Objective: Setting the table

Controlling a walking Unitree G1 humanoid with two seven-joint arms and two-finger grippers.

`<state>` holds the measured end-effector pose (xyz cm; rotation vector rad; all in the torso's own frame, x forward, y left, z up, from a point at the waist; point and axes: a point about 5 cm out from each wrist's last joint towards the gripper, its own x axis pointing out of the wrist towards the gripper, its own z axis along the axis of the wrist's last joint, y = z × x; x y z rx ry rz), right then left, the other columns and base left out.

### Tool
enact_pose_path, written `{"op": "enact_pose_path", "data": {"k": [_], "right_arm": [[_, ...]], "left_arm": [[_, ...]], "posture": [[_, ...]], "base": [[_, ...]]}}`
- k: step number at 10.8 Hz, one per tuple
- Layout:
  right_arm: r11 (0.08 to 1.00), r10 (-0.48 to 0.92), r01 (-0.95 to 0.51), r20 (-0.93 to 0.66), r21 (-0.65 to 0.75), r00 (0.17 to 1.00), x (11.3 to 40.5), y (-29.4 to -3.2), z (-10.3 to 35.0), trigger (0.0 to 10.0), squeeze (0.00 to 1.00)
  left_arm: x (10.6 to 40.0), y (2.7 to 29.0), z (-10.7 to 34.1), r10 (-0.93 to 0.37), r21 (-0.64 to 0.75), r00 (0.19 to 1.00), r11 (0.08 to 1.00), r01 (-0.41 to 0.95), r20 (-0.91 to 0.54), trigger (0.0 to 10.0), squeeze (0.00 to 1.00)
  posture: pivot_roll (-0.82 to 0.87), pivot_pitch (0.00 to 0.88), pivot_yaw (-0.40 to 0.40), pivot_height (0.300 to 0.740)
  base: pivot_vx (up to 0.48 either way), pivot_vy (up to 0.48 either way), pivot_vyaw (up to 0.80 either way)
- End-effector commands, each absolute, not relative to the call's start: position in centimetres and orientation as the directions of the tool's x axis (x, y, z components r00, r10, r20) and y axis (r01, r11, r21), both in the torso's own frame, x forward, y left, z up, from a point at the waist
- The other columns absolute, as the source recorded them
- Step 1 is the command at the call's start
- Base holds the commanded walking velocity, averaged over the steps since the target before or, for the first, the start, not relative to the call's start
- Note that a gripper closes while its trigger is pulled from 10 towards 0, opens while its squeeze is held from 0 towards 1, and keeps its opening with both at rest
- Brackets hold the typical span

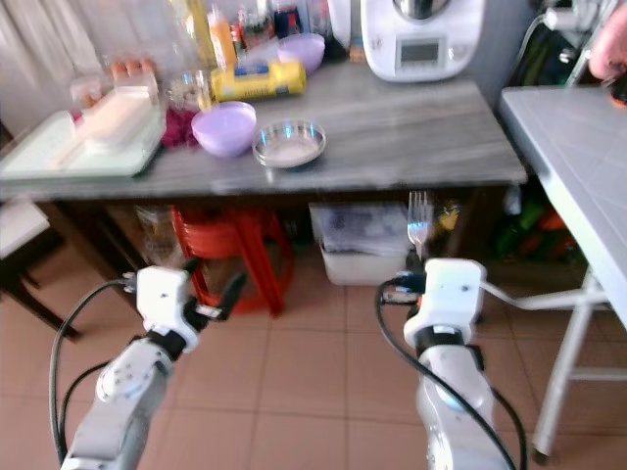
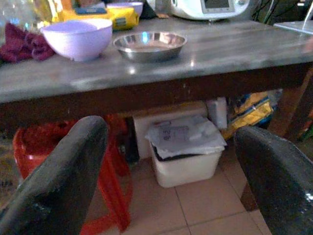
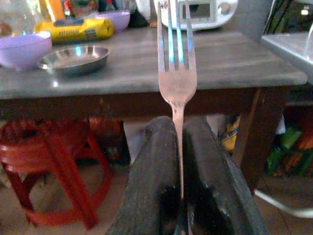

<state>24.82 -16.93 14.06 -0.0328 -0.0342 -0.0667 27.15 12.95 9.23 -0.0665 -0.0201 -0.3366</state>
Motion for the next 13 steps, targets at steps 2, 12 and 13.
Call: {"op": "enact_pose_path", "data": {"k": [2,12,13], "right_arm": [[0.996,-0.079,0.081,0.053,-0.039,0.996,24.69,-17.29,14.44,10.0,0.00],[0.995,-0.093,0.094,0.049,-0.020,0.994,25.04,-17.36,14.45,10.0,0.00],[0.995,-0.091,0.093,0.049,-0.023,0.995,25.03,-17.34,14.43,10.0,0.00]], "left_arm": [[27.13,12.68,9.36,-0.339,-0.057,0.940,0.938,0.341,0.032,10.0,0.00],[27.28,12.05,9.27,-0.379,-0.056,0.925,0.923,0.380,0.024,10.0,0.00],[27.29,12.05,9.28,-0.382,-0.054,0.924,0.922,0.382,0.023,10.0,0.00]], "posture": [[-0.16,0.080,0.115,0.740],[-0.17,0.076,0.114,0.740],[-0.17,0.076,0.115,0.740]], "base": [[0.356,0.000,0.00],[0.350,0.000,-0.12],[0.341,0.000,0.00]]}}
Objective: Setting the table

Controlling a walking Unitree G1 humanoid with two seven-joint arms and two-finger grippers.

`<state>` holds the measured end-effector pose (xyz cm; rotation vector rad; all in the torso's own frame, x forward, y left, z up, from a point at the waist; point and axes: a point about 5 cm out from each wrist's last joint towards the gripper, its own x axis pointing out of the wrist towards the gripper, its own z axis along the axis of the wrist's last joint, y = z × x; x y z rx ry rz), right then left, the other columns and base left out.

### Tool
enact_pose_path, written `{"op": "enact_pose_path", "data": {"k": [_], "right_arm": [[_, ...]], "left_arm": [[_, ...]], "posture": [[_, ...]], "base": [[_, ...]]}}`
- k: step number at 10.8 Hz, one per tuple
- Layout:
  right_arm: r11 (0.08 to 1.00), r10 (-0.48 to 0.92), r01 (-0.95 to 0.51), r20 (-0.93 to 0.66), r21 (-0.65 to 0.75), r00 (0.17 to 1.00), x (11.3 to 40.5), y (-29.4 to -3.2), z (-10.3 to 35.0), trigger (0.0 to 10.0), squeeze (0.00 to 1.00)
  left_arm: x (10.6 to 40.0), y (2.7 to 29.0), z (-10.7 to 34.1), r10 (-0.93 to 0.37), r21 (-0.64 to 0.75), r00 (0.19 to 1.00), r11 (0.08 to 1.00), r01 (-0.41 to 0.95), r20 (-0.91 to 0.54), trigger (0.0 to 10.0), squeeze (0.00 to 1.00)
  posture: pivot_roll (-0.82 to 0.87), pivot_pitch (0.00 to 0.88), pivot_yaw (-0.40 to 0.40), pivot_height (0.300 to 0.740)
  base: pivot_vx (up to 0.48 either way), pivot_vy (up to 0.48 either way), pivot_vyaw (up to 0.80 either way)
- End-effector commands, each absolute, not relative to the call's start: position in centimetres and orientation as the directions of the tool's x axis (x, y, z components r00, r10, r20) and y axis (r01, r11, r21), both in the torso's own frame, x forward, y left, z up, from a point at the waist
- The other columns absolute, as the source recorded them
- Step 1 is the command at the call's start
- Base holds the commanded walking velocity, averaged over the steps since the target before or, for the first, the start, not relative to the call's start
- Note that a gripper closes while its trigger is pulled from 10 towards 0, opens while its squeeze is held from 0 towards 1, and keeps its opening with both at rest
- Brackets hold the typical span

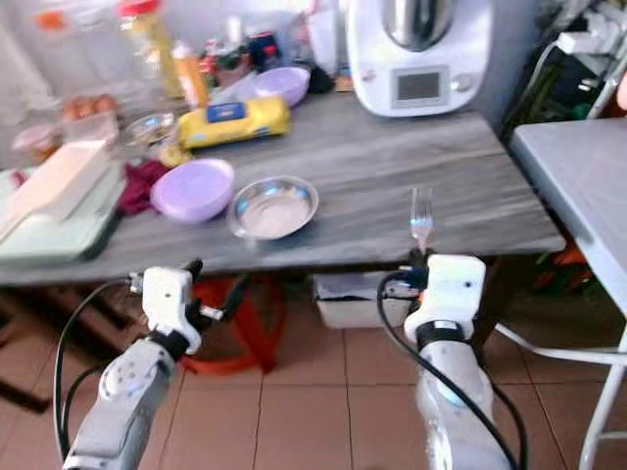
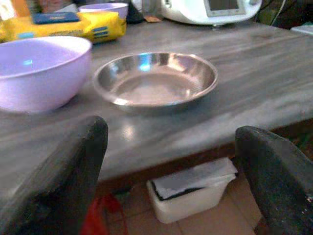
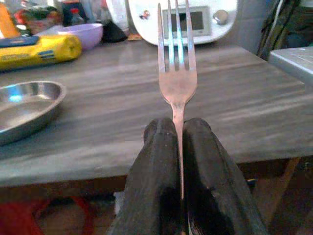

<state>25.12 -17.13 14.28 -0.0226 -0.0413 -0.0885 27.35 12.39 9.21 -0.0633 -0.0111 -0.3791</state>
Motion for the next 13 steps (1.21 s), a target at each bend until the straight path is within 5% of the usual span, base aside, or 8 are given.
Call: {"op": "enact_pose_path", "data": {"k": [1,6,13], "right_arm": [[0.995,-0.092,0.093,0.049,-0.024,0.995,25.0,-17.3,14.4,10.0,0.00],[0.996,-0.090,0.092,0.048,-0.024,0.995,25.1,-17.2,14.3,10.0,0.00],[0.989,-0.129,0.127,0.022,0.080,0.991,25.8,-17.1,14.0,10.0,0.00]], "left_arm": [[27.3,12.1,9.3,-0.383,-0.053,0.923,0.922,0.384,0.023,10.0,0.00],[27.0,12.3,9.3,-0.390,-0.038,0.921,0.920,0.390,0.024,10.0,0.00],[25.0,14.2,10.2,-0.480,-0.018,0.876,0.877,0.481,0.052,10.0,0.00]], "posture": [[-0.17,0.076,0.115,0.740],[-0.16,0.074,0.112,0.740],[-0.14,0.095,0.123,0.740]], "base": [[0.345,0.000,0.00],[0.334,0.000,0.00],[0.000,0.000,0.00]]}}
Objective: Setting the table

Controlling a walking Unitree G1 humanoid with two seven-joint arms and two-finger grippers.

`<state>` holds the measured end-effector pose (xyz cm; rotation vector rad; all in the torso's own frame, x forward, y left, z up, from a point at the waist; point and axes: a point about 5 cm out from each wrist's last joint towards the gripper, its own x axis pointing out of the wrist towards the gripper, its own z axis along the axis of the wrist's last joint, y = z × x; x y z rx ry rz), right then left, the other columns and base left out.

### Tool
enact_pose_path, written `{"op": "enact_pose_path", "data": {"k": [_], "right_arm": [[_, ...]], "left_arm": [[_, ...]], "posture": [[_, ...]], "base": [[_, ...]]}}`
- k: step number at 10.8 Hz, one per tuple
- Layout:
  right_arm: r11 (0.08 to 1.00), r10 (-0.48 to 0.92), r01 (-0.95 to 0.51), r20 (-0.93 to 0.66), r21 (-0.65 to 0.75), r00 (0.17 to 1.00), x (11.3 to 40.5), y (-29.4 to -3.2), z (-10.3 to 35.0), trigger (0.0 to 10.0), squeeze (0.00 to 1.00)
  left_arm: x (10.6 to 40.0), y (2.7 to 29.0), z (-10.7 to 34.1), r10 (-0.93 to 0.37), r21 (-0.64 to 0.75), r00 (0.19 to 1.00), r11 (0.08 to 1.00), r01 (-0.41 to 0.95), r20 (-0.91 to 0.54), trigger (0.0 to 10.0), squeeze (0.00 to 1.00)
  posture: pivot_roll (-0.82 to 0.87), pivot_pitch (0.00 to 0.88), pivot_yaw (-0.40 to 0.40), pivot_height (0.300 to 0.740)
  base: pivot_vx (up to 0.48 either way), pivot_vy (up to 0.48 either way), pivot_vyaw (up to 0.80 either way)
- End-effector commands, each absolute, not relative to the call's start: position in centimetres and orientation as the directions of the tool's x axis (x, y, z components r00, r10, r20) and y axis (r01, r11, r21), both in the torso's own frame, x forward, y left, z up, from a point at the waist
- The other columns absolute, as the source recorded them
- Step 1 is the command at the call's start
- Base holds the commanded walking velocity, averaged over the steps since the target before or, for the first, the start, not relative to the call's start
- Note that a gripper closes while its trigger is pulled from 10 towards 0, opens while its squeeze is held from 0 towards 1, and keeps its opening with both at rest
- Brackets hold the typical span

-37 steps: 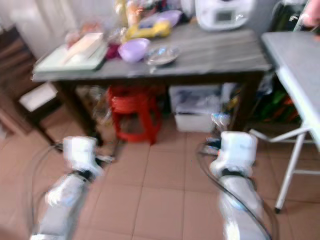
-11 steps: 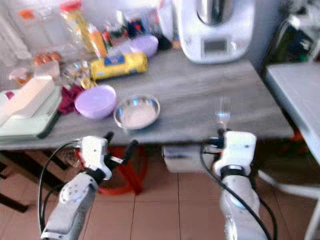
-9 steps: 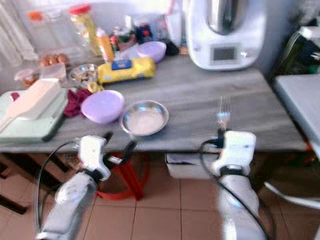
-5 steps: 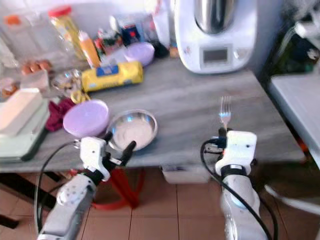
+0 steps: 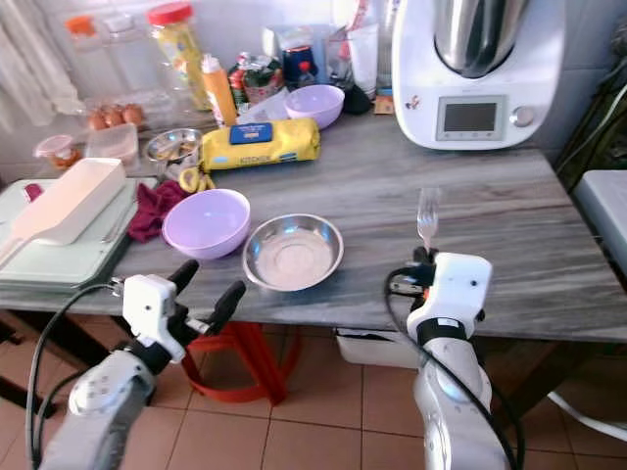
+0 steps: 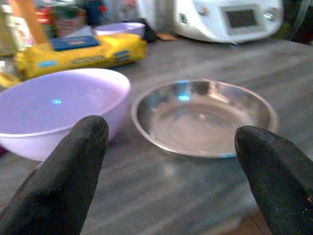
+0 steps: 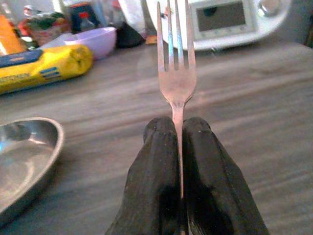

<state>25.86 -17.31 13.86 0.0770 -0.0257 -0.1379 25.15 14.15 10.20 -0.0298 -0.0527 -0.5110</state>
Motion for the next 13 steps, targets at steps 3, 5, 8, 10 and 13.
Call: {"op": "enact_pose_path", "data": {"k": [3,5,8,10,13], "right_arm": [[0.968,-0.145,0.143,-0.009,0.206,0.989,28.1,-16.4,13.9,10.0,0.00],[0.956,-0.138,0.138,-0.020,0.260,0.990,29.1,-15.8,14.0,10.0,0.00],[0.950,-0.084,0.093,-0.044,0.297,0.996,30.4,-14.3,13.9,10.0,0.00],[0.952,-0.054,0.080,-0.096,0.294,0.994,31.3,-14.0,13.3,10.0,0.00],[0.944,-0.002,0.051,-0.149,0.327,0.989,31.8,-13.2,12.6,10.0,0.00]], "left_arm": [[24.6,14.1,10.5,-0.605,-0.006,0.794,0.795,0.606,0.050,10.0,0.00],[24.5,14.0,10.6,-0.620,-0.009,0.783,0.784,0.621,0.046,10.0,0.00],[24.3,13.6,10.5,-0.653,-0.005,0.756,0.757,0.653,0.042,10.0,0.00],[24.1,13.4,10.2,-0.648,-0.010,0.760,0.761,0.649,0.038,10.0,0.00],[24.2,13.4,9.4,-0.633,-0.018,0.773,0.773,0.634,0.029,10.0,0.00]], "posture": [[-0.14,0.103,0.139,0.740],[-0.14,0.105,0.146,0.740],[-0.13,0.106,0.138,0.740],[-0.13,0.106,0.135,0.740],[-0.13,0.102,0.128,0.740]], "base": [[0.000,0.000,0.00],[0.000,0.000,0.00],[0.000,0.000,0.00],[0.000,0.000,0.00],[0.000,0.000,0.00]]}}
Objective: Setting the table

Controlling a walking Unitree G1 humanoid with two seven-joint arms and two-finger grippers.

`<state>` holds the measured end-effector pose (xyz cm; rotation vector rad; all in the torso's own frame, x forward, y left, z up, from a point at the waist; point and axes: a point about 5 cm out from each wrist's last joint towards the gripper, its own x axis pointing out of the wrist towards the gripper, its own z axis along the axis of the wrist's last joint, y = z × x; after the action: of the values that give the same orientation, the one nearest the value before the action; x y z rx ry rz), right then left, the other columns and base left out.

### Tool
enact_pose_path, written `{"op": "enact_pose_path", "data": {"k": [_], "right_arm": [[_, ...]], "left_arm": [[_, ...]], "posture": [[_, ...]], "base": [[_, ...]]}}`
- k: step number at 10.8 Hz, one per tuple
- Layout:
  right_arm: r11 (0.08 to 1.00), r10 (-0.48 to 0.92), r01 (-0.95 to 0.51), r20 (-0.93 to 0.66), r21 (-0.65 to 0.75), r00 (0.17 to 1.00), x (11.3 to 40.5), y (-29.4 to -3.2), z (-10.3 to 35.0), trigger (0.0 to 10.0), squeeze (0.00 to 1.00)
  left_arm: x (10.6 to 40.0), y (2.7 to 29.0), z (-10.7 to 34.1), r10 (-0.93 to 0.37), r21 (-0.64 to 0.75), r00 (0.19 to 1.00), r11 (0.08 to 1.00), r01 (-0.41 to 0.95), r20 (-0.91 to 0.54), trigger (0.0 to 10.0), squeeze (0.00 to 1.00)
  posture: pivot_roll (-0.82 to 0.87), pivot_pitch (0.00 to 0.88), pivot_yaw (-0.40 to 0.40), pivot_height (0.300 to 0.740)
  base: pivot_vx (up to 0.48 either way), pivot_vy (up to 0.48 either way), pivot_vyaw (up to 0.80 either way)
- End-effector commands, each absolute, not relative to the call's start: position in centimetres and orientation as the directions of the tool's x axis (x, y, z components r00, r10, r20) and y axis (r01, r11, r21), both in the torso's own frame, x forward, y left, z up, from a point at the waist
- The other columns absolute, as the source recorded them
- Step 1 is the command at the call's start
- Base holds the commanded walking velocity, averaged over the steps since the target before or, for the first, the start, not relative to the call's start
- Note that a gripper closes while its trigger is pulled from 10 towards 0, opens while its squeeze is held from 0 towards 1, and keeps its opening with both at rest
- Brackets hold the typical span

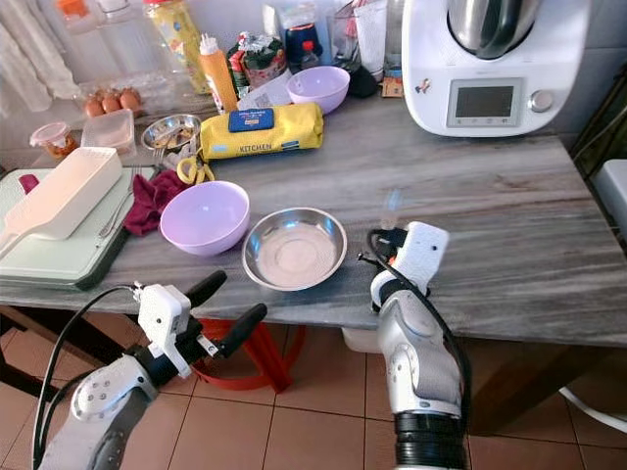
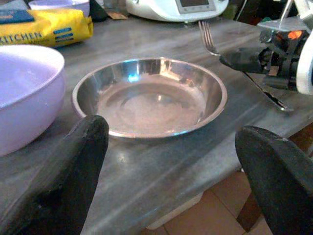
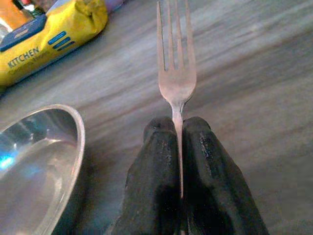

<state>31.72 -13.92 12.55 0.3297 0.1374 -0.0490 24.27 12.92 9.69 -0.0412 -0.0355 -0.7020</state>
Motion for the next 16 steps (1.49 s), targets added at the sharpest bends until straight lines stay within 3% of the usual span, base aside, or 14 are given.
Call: {"op": "enact_pose_path", "data": {"k": [1,10,11,12,13,16], "right_arm": [[0.943,0.002,0.051,-0.159,0.330,0.987,31.8,-13.2,12.4,10.0,0.00],[0.963,0.045,0.035,-0.287,0.267,0.957,32.4,-13.0,10.4,10.0,0.01],[0.964,0.045,0.035,-0.289,0.264,0.956,32.4,-13.0,10.3,10.0,0.38],[0.964,0.043,0.036,-0.290,0.262,0.956,32.4,-13.1,10.3,10.0,0.83],[0.965,0.047,0.029,-0.282,0.261,0.958,32.4,-13.0,10.4,10.0,1.00],[0.974,0.046,0.014,-0.261,0.225,0.964,32.3,-12.9,10.8,10.0,1.00]], "left_arm": [[24.3,13.5,9.2,-0.631,-0.023,0.775,0.775,0.631,0.027,10.0,0.00],[24.8,12.6,8.6,-0.644,-0.010,0.765,0.765,0.644,0.013,10.0,0.00],[24.9,12.6,8.6,-0.644,-0.008,0.765,0.765,0.644,0.013,10.0,0.00],[24.9,12.6,8.5,-0.644,-0.006,0.765,0.765,0.644,0.008,10.0,0.00],[24.9,12.7,8.3,-0.643,-0.006,0.765,0.765,0.643,0.004,10.0,0.00],[25.0,13.1,7.8,-0.651,-0.009,0.759,0.759,0.651,0.006,10.0,0.00]], "posture": [[-0.14,0.102,0.125,0.740],[-0.14,0.096,0.125,0.740],[-0.14,0.095,0.124,0.740],[-0.14,0.093,0.123,0.740],[-0.14,0.091,0.121,0.740],[-0.14,0.085,0.118,0.740]], "base": [[0.000,0.000,0.00],[0.000,0.000,0.00],[0.000,0.000,0.00],[0.000,0.000,0.00],[0.000,0.000,0.00],[0.000,0.000,0.00]]}}
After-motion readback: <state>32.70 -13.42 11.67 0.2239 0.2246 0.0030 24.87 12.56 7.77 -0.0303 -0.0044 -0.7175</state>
